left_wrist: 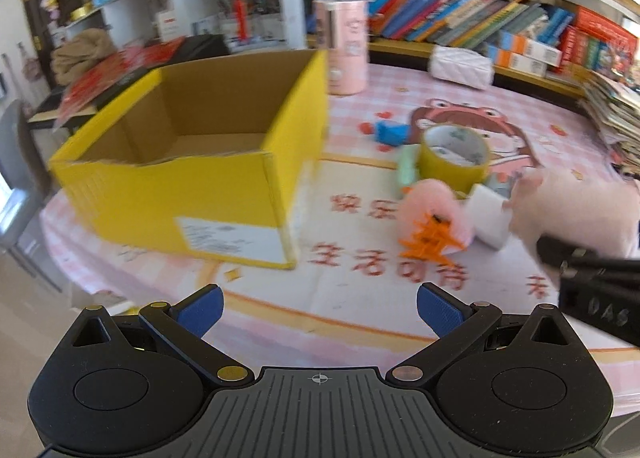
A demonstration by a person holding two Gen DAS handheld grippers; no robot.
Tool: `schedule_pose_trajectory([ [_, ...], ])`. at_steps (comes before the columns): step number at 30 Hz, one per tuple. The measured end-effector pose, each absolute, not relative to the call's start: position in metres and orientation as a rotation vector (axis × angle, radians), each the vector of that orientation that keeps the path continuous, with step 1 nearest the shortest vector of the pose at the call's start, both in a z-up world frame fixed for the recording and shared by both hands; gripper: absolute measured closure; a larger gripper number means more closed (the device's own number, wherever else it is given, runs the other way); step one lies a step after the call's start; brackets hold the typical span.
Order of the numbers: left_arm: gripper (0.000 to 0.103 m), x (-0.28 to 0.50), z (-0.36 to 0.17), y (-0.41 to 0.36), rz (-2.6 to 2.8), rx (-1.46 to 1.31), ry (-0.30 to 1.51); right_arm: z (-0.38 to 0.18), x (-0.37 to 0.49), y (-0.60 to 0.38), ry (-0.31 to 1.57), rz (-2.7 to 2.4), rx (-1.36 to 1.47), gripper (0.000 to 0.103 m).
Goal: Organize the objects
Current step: 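Grasp the pink pig plush with the right tool while the left tool grasps the pink chick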
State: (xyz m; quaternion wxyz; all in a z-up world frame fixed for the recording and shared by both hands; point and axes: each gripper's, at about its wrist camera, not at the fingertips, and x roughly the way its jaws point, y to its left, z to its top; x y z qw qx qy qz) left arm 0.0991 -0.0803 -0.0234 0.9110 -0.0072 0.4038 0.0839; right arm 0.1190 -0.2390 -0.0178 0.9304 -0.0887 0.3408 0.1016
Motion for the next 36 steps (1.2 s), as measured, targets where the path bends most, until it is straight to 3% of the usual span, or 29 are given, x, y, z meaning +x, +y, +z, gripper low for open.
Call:
schedule_pose_trajectory([
  [14,0.0,0.166,-0.038,-0.137,-0.021,0.05,0.861,-0.004,0.135,-0.301,0.649,0.058,-0.108,0.038],
  [22,0.009,0.194,-0.054,-0.144,0.043,0.094,0.924,-0.008,0.144,-0.317,0.649,0.071,-0.119,0.037],
  [27,0.018,0.204,-0.057,-0.144,0.042,0.067,0.924,-0.01,0.151,-0.322,0.657,0.085,-0.118,0.038],
  [30,0.046,0.208,-0.06,-0.143,0.032,0.055,0.94,-0.013,0.153,-0.324,0.668,0.103,-0.107,0.041],
  [36,0.05,0.206,-0.059,-0.129,0.015,-0.053,0.954,-0.014,0.156,-0.323,0.67,0.095,-0.102,0.043],
])
